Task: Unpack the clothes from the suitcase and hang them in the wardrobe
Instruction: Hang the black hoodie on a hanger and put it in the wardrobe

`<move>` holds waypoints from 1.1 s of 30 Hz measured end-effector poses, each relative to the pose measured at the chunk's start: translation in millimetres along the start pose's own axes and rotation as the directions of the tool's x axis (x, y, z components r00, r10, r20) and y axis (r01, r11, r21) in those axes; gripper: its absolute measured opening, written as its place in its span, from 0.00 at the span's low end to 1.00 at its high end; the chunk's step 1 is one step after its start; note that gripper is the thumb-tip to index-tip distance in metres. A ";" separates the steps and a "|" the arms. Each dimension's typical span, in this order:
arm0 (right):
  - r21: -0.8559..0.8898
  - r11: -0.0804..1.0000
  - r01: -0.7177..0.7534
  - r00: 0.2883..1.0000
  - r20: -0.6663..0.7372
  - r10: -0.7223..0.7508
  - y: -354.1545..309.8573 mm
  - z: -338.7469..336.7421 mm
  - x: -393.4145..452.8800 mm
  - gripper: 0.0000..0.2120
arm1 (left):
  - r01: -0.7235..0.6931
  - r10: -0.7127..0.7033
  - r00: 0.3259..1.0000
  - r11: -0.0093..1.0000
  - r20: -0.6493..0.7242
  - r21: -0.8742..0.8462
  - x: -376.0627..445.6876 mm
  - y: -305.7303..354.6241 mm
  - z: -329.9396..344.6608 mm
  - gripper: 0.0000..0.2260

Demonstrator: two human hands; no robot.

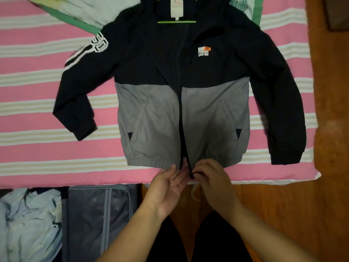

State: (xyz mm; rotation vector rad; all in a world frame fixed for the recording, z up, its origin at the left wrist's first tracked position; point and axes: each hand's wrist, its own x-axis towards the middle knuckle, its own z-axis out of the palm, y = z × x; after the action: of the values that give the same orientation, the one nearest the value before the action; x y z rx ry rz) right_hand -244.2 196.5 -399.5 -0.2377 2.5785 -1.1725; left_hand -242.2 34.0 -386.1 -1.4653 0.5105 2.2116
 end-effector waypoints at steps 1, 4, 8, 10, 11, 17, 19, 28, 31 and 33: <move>0.103 0.994 -0.040 0.998 -0.051 0.045 -19.0 -10.1 3.3 0.04 | -0.028 0.029 0.998 0.999 0.050 -0.025 -14.9 3.4 11.3 0.13; 0.243 0.970 -0.012 0.988 -0.146 0.049 -68.4 -36.4 16.6 0.05 | -0.145 0.157 0.978 0.985 0.140 -0.090 -65.1 17.2 44.2 0.07; 0.132 0.978 0.160 0.971 -0.197 -0.132 -120.5 -65.4 30.0 0.07 | -0.209 0.229 0.956 0.970 0.183 -0.122 -122.0 38.6 73.0 0.18; 0.065 0.975 0.212 0.954 -0.229 -0.193 -141.6 -77.4 32.2 0.07 | -0.210 0.235 0.950 0.968 0.205 -0.138 -146.1 47.2 85.5 0.23; 0.061 0.970 0.233 0.947 -0.242 -0.212 -149.8 -82.9 33.7 0.07 | -0.216 0.242 0.948 0.966 0.206 -0.141 -154.4 50.9 90.9 0.24; 0.059 0.943 0.329 0.929 -0.197 -0.312 -178.4 -112.5 40.3 0.07 | -0.282 0.303 0.928 0.951 0.215 -0.123 -186.6 58.3 111.1 0.06; 0.017 0.933 0.360 0.917 -0.190 -0.351 -182.8 -113.9 42.8 0.07 | -0.308 0.326 0.927 0.944 0.186 -0.117 -189.0 58.8 114.0 0.06; -0.099 0.934 0.342 0.854 -0.382 -0.353 -183.8 -101.4 36.1 0.04 | -0.321 0.351 0.929 0.924 0.122 -0.210 -186.7 55.8 123.2 0.03; -0.150 0.916 0.373 0.844 -0.354 -0.402 -179.8 -103.3 34.2 0.05 | -0.325 0.348 0.931 0.927 0.105 -0.187 -184.5 50.6 122.6 0.04; -0.169 0.909 0.380 0.841 -0.346 -0.416 -178.3 -103.3 32.9 0.06 | -0.330 0.350 0.932 0.927 0.094 -0.177 -184.5 48.5 122.5 0.05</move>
State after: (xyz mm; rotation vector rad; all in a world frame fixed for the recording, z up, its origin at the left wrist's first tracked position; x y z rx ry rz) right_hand -304.9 144.1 -206.8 -0.6624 3.0252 -1.3437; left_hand -298.7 29.5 -166.6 -1.3874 0.5979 2.6518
